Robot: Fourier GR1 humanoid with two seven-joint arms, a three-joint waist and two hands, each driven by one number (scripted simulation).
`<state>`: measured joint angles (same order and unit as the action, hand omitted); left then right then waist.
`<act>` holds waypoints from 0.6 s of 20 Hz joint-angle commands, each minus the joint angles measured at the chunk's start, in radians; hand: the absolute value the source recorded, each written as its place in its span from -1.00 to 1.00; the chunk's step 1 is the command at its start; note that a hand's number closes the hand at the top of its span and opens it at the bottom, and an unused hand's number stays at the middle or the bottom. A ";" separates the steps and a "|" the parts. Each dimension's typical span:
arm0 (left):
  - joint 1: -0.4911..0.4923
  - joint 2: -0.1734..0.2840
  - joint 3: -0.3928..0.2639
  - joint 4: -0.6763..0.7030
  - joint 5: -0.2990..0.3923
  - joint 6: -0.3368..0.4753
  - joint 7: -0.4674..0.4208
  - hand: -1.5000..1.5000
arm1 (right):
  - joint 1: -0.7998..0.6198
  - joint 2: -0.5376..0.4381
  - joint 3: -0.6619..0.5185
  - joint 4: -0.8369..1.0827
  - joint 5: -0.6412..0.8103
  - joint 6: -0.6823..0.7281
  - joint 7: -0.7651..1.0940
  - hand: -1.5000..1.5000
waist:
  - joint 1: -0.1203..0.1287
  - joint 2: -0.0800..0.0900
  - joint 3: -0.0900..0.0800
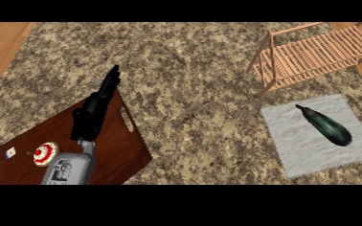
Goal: Pick the tomato from the placemat and place it in the tiered shelf
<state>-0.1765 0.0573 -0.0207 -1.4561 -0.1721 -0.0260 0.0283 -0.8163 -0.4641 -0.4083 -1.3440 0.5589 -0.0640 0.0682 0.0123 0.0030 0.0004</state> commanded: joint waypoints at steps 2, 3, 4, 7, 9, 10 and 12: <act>-0.071 0.006 0.022 0.022 0.007 0.001 0.044 0.00 | -0.078 -0.030 -0.034 0.224 -0.056 -0.055 -0.138 1.00 | 0.000 0.001 0.000; -0.014 0.010 0.009 -0.043 0.019 -0.020 0.075 0.00 | -0.082 -0.027 -0.008 0.208 -0.038 -0.074 -0.109 1.00 | -0.001 -0.001 0.000; 0.005 -0.003 0.010 -0.025 0.013 -0.001 0.024 0.00 | -0.044 -0.038 -0.037 0.232 -0.070 -0.073 -0.168 1.00 | -0.002 -0.001 0.000; -0.039 0.004 0.031 0.037 0.013 0.001 0.006 0.00 | -0.127 -0.072 -0.041 0.363 -0.088 -0.078 -0.219 1.00 | 0.001 0.001 0.000; -0.029 0.010 0.022 0.040 0.011 -0.012 -0.022 0.00 | -0.081 -0.160 0.016 0.347 0.114 -0.132 -0.062 1.00 | 0.001 0.006 -0.003; 0.017 0.022 0.014 0.020 0.016 -0.033 -0.036 0.00 | -0.039 -0.124 0.025 0.341 0.140 -0.191 -0.065 1.00 | 0.004 0.002 -0.002; -0.026 0.016 0.018 0.025 0.014 -0.023 0.021 0.00 | -0.074 -0.140 -0.021 0.399 0.112 -0.218 -0.048 -1.00 | 0.000 0.001 0.000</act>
<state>-0.1931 0.0697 -0.0026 -1.4296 -0.1619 -0.0413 0.0200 -0.8864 -0.5616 -0.4174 -1.0168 0.6136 -0.2189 -0.0224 0.0127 0.0046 -0.0006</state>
